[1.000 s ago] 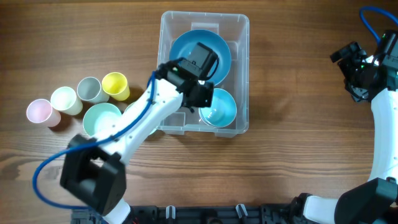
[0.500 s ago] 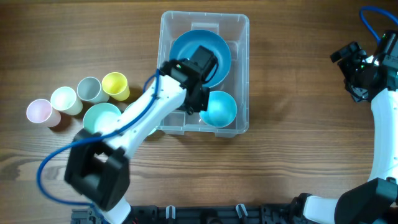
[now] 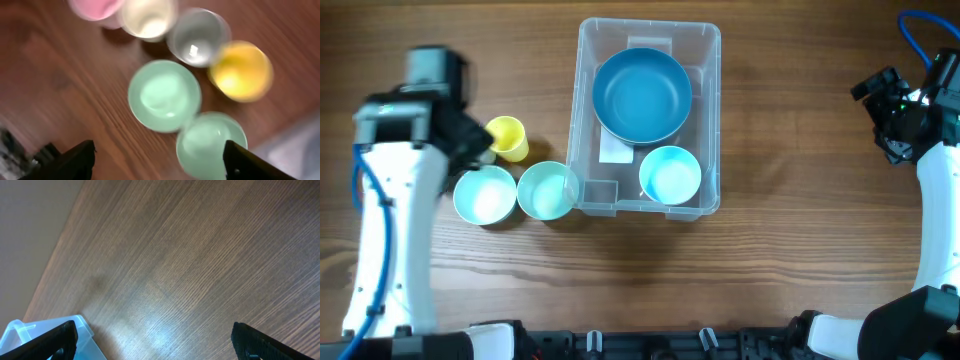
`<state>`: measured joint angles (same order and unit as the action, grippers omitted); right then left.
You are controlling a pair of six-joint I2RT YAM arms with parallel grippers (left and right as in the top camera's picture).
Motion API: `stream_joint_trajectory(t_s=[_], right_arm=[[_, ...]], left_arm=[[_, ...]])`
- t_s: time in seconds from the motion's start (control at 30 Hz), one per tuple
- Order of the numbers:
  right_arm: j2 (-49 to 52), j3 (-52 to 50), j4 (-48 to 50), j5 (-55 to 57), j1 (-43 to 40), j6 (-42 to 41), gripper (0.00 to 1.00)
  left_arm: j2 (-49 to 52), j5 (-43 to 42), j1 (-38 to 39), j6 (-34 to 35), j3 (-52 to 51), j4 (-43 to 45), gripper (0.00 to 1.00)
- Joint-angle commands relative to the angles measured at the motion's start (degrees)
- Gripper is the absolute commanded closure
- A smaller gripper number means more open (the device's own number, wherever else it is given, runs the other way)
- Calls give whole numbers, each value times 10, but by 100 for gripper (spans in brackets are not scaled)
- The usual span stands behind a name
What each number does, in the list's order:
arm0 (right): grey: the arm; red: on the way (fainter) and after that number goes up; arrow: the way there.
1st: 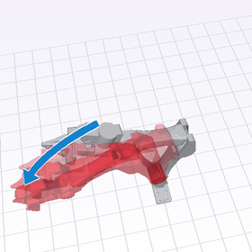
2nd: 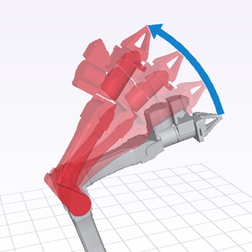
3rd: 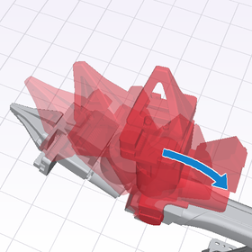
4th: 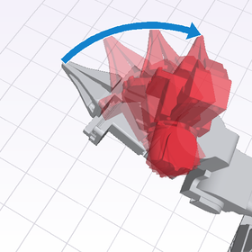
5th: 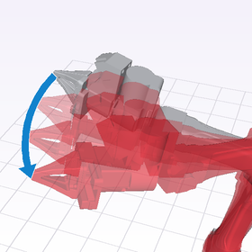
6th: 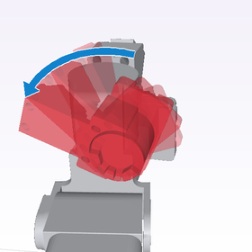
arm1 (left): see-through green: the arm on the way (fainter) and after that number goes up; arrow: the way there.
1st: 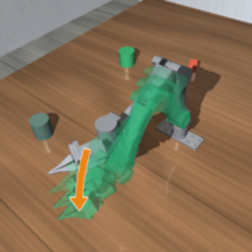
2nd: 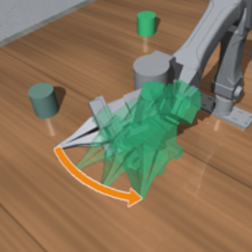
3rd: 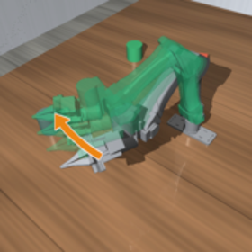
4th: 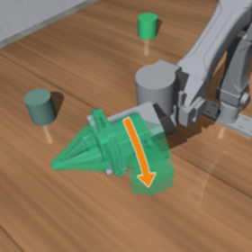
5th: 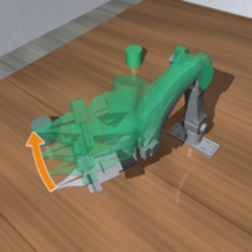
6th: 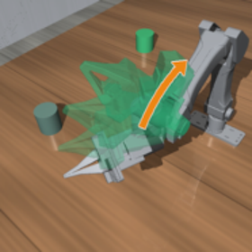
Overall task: Pack container
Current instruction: 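Move the left gripper to the light green bowl and grasp its rim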
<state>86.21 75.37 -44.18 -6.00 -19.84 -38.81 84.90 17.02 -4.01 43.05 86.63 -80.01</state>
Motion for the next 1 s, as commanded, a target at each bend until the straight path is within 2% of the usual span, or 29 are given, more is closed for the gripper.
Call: stream_joint_trajectory(t_s=[0.0, 0.13, 0.23, 0.37, 0.47, 0.5, 0.53, 0.63, 0.67, 0.97], right_arm=[[4, 3, 0, -5, 1, -6, 0], [4, 3, 0, -5, 1, -6, 0], [4, 3, 0, -5, 1, -6, 0], [4, 3, 0, -5, 1, -6, 0], [4, 3, 0, -5, 1, -6, 0], [4, 3, 0, -5, 1, -6, 0], [4, 3, 0, -5, 1, -6, 1], [4, 3, 0, -5, 1, -6, 0], [4, 3, 0, -5, 1, -6, 0], [4, 3, 0, -5, 1, -6, 0]], left_arm=[[3, -76, -109, 24, -86, 36, 17], [3, -91, -167, 18, -174, 104, 14], [3, -138, -181, -27, -261, 210, 16], [3, -165, -181, -38, -346, 302, 21], [3, -166, -181, -38, -393, 343, 32], [3, -165, -181, -38, -406, 351, 45], [3, -166, -181, -38, -412, 355, 53], [2, -166, -181, -38, -415, 346, 89], [1, -166, -181, -38, -415, 339, 96], [-84, -166, -181, -38, -385, 212, 96]])
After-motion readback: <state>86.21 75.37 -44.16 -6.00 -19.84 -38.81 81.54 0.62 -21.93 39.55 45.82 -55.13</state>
